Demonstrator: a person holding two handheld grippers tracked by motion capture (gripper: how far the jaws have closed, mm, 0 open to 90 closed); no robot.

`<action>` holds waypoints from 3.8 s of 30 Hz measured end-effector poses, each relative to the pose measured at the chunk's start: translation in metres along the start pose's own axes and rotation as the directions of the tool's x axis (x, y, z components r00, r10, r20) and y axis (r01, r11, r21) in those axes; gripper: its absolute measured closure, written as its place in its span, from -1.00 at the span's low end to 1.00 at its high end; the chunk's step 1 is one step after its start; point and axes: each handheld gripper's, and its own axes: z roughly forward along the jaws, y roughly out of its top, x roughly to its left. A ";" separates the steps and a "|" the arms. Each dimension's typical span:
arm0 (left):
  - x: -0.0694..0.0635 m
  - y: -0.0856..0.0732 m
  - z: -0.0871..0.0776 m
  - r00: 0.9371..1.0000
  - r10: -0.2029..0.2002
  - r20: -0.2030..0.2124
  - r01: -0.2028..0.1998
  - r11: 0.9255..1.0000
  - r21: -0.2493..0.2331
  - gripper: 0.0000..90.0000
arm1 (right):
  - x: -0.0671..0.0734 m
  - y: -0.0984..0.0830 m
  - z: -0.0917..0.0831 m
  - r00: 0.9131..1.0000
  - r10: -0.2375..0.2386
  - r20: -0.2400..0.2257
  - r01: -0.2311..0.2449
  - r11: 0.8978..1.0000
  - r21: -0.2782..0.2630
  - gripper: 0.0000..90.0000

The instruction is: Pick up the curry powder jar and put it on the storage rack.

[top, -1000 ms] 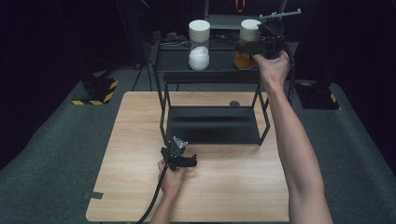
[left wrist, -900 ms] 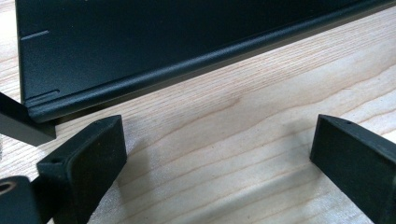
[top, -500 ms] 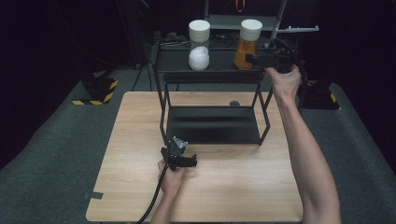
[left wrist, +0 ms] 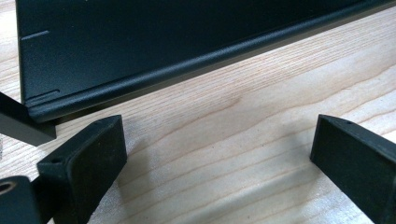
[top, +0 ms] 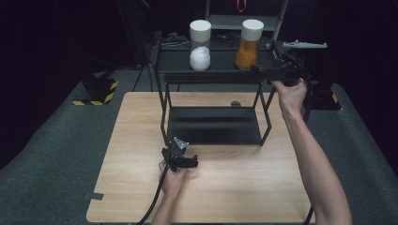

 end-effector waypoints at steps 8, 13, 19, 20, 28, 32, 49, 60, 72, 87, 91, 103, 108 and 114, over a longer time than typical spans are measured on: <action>0.000 0.000 0.000 1.000 -0.001 0.000 0.001 1.000 -0.002 -0.92 | -0.003 -0.012 -0.004 1.000 -0.002 -0.005 0.002 1.000 -0.002 -0.94; 0.000 0.000 0.000 1.000 -0.001 0.000 0.001 1.000 -0.002 -0.92 | -0.004 -0.017 -0.005 1.000 -0.013 -0.011 0.013 1.000 0.007 -0.93; 0.000 0.000 0.000 1.000 0.000 0.000 0.000 1.000 -0.002 -0.92 | -0.007 -0.027 -0.007 1.000 -0.018 -0.001 0.018 1.000 0.012 -0.92; 0.000 0.000 0.000 1.000 -0.002 -0.001 0.002 1.000 -0.002 -0.93 | -0.009 -0.030 -0.008 1.000 -0.011 -0.004 0.011 1.000 0.014 -0.92; 0.000 0.000 0.000 1.000 0.000 0.000 0.000 1.000 0.000 -0.93 | -0.014 -0.046 -0.011 1.000 -0.015 0.009 0.015 1.000 0.027 -0.91; 0.000 0.000 0.000 1.000 0.001 0.000 -0.001 1.000 0.000 -0.93 | -0.013 -0.054 -0.010 0.999 -0.033 0.015 0.033 0.999 0.038 -0.89; 0.000 0.000 0.000 1.000 0.001 0.000 -0.001 1.000 0.000 -0.93 | -0.009 -0.083 0.001 0.998 -0.052 0.028 0.049 0.994 0.093 -0.87; 0.000 0.000 0.000 1.000 0.001 0.000 -0.001 1.000 0.000 -0.93 | -0.009 -0.103 0.012 0.998 -0.052 0.030 0.048 0.990 0.132 -0.87; 0.000 0.000 0.000 1.000 0.001 0.000 -0.001 1.000 0.000 -0.93 | -0.010 -0.122 0.020 0.999 -0.040 0.031 0.035 0.987 0.156 -0.87; 0.000 0.000 0.000 1.000 0.001 -0.001 -0.001 1.000 0.000 -0.93 | -0.013 -0.147 0.028 0.999 -0.017 0.033 0.011 0.982 0.189 -0.87; 0.000 0.000 0.000 1.000 0.001 0.000 -0.001 1.000 0.000 -0.93 | -0.012 -0.153 0.031 0.999 -0.020 0.034 0.013 0.980 0.198 -0.87; 0.000 0.000 0.000 1.000 0.001 0.000 -0.001 1.000 0.000 -0.93 | -0.001 -0.166 0.036 0.998 -0.060 0.025 0.054 0.979 0.196 -0.86; 0.000 0.000 0.000 1.000 0.000 0.000 0.000 1.000 0.000 -0.93 | 0.000 -0.171 0.036 0.998 -0.055 0.014 0.051 0.979 0.196 -0.86; 0.000 0.000 0.000 1.000 0.001 0.000 -0.001 1.000 0.000 -0.93 | 0.002 -0.181 0.040 0.998 -0.057 -0.005 0.057 0.978 0.198 -0.86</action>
